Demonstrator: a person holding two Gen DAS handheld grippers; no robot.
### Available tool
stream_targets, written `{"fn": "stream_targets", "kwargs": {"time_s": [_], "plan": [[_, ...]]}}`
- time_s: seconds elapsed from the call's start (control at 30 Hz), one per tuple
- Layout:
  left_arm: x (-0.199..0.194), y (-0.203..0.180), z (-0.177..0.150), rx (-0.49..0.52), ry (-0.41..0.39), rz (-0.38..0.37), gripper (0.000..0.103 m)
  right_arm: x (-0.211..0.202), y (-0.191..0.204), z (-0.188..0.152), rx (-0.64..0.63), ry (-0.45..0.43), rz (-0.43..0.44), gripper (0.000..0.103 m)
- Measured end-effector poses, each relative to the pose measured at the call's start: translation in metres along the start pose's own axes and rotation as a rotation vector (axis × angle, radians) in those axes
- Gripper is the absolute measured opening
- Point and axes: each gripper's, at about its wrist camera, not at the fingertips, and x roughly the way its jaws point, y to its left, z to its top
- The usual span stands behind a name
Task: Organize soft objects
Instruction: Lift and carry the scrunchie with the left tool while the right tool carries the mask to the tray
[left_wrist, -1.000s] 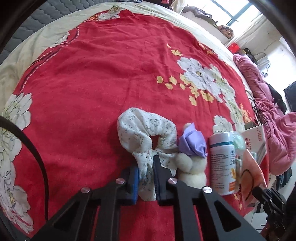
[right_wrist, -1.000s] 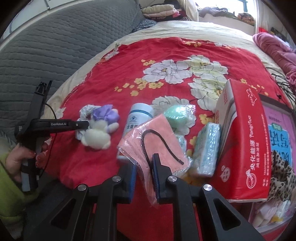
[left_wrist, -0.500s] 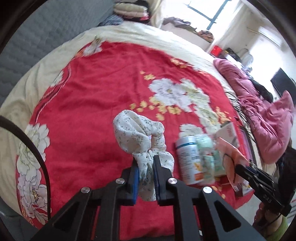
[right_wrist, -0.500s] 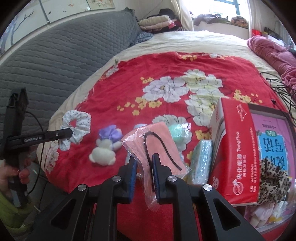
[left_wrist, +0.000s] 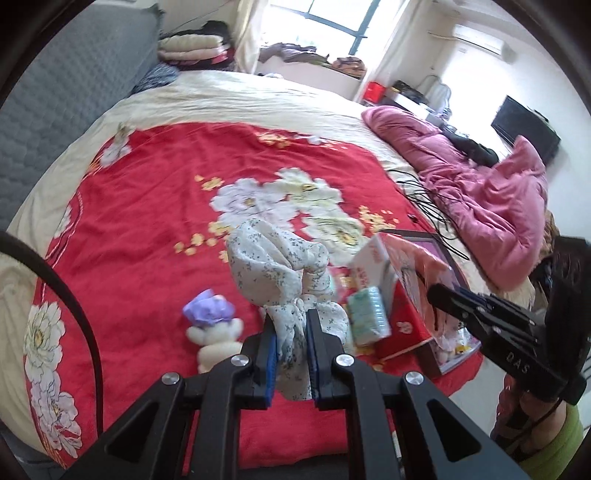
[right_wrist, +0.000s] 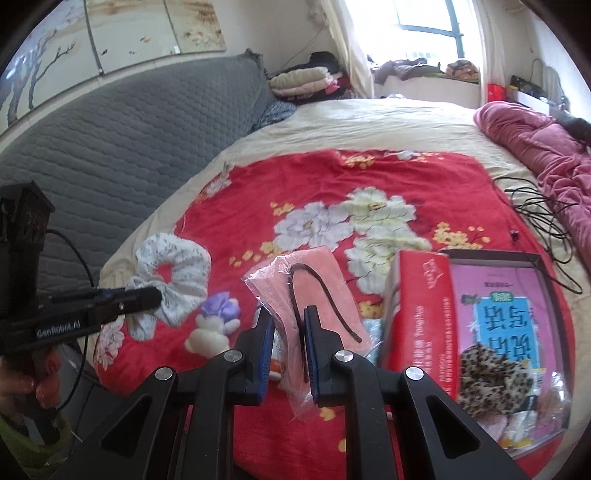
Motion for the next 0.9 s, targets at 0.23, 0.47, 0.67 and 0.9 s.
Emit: {"fn": "stream_targets", "kwargs": {"time_s": [0.23, 0.47, 0.67, 0.9], "plan": [[0.004, -0.033, 0.001, 0.058, 0.006, -0.033, 0.014, -0.025, -0.025, 0.0, 0.032, -0.041, -0.051, 0.017], [0.015, -0.07, -0.001, 0.118, 0.023, -0.07, 0.014, -0.05, -0.065, -0.006, 0.08, -0.07, -0.134, 0.017], [0.033, -0.118, 0.003, 0.177, 0.062, -0.134, 0.014, -0.074, -0.106, -0.017, 0.145, -0.081, -0.195, 0.017], [0.061, -0.183, 0.002, 0.263, 0.108, -0.202, 0.014, -0.096, -0.145, -0.03, 0.191, -0.083, -0.25, 0.017]]}}
